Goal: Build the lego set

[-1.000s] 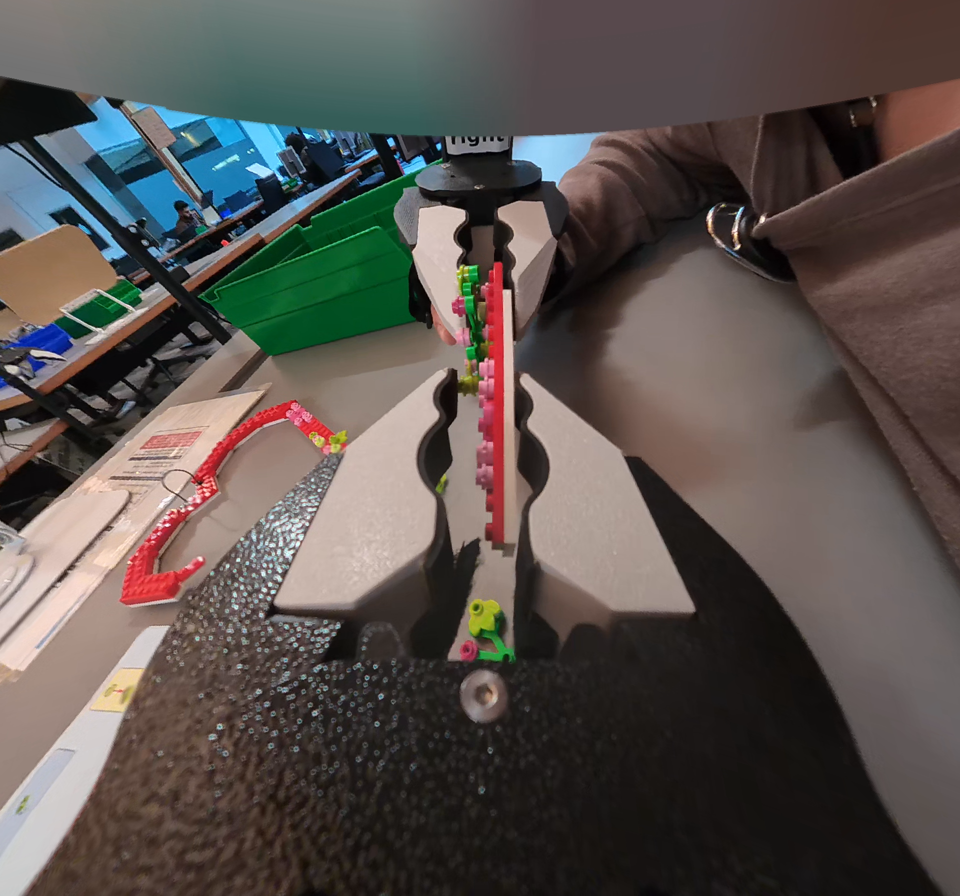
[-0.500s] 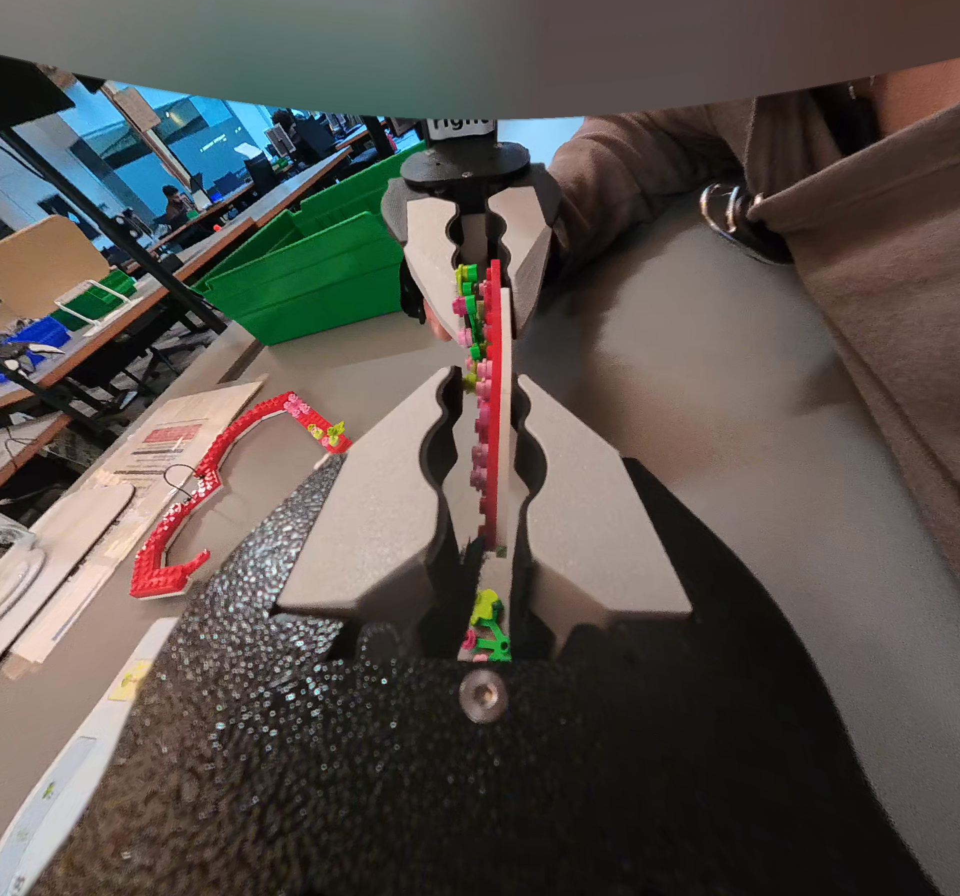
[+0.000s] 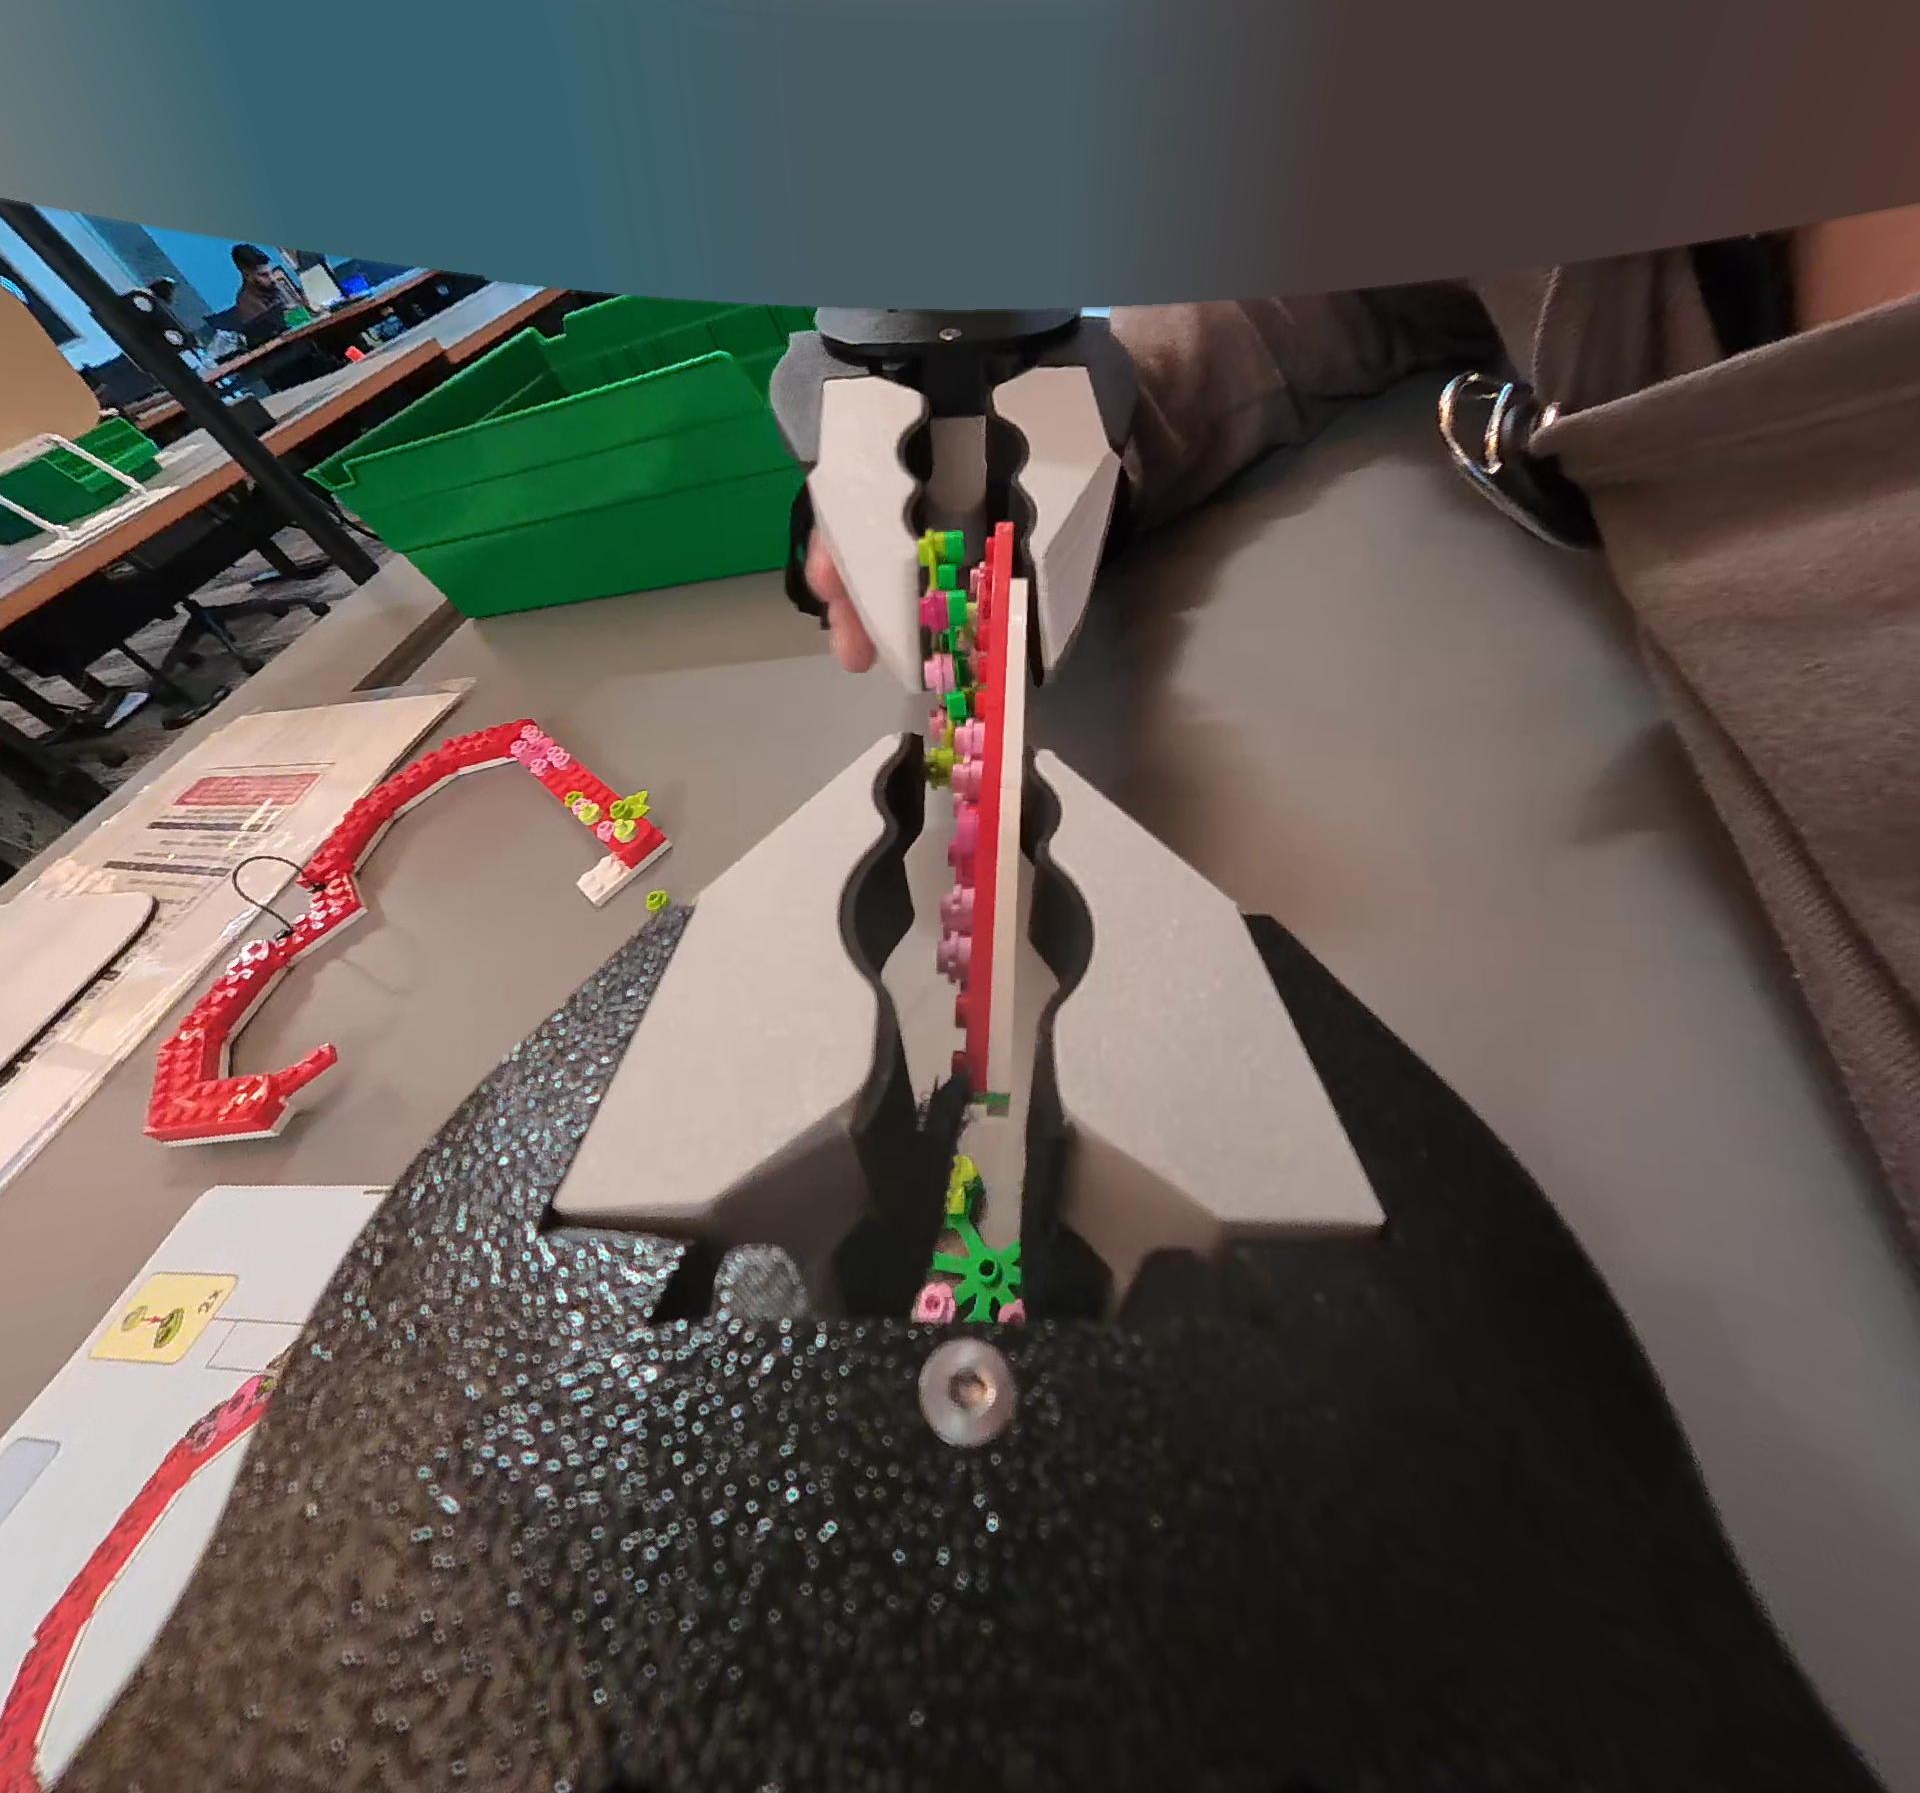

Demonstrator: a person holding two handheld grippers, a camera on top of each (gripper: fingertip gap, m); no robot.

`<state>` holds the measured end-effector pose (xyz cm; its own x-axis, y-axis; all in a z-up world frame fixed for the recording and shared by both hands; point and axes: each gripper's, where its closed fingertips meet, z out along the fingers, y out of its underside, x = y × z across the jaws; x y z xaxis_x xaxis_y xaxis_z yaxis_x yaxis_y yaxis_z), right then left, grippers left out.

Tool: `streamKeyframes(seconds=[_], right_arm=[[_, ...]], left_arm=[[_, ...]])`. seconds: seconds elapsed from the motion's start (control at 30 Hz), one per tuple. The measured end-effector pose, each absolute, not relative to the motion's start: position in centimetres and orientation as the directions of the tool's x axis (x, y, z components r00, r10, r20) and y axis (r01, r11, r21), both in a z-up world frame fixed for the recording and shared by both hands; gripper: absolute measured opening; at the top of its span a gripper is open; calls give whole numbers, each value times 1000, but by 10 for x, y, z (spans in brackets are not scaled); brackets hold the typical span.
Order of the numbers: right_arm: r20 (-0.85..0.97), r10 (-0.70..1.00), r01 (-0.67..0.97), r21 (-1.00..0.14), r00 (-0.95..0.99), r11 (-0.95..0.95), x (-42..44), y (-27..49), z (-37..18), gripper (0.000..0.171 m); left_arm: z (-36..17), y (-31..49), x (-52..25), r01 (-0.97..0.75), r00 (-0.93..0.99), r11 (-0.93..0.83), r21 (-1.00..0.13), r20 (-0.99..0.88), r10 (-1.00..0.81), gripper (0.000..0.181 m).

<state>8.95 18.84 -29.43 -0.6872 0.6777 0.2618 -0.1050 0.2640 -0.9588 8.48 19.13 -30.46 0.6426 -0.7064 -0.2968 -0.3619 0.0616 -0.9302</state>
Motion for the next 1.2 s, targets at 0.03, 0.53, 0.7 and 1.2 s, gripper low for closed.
streamKeyframes(seconds=[0.03,0.53,0.7,1.2], right_arm=[[263,679,-106,-959,-685,264,89,188,-294,16],[162,717,-22,-979,-678,201,85,191,-288,13],[163,721,-39,-982,-674,185,86,189,-283,13],[209,708,-90,-975,-674,203,87,187,-284,14]], left_arm=[[-304,191,84,-360,644,63,-931,-297,-705,14],[-299,194,82,-363,666,98,-927,-331,-668,15],[-294,194,83,-346,678,112,-931,-331,-656,15],[-295,192,85,-357,656,136,-924,-351,-668,16]])
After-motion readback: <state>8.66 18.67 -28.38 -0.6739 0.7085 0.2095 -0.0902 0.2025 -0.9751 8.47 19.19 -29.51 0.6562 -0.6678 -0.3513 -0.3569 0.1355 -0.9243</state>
